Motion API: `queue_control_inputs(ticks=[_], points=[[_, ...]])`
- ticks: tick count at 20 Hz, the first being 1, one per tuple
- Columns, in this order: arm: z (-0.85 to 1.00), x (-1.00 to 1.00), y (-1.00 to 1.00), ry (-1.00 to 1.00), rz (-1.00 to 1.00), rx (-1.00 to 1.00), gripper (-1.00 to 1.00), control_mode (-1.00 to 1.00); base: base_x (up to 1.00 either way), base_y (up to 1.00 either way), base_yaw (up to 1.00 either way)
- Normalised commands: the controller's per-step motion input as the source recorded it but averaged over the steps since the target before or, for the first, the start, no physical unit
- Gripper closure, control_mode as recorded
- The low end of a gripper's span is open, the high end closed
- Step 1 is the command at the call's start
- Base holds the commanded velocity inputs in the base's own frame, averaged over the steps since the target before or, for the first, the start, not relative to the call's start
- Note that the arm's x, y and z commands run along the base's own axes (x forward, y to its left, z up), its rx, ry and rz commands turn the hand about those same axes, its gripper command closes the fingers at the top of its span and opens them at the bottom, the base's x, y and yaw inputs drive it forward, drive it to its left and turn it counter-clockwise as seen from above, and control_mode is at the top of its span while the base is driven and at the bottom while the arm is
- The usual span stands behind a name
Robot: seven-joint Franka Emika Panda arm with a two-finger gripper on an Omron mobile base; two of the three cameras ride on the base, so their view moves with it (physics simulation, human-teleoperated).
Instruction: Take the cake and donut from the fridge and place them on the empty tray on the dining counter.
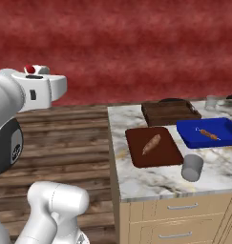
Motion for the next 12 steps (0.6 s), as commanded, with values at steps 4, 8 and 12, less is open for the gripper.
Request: queue_control_inputs(ticks=[4, 8, 12], points=[[0.0, 0.0, 0.0, 0.0, 0.0, 0.0, 1.0, 1.0, 0.37, 1.0, -0.62], [0.0, 0.0, 0.0, 0.0, 0.0, 0.0, 1.0, 1.0, 0.79, 0.97, -0.62], [0.0, 0.0, 0.0, 0.0, 0.0, 0.0, 1.0, 1.0, 0.98, 0.98, -0.6]])
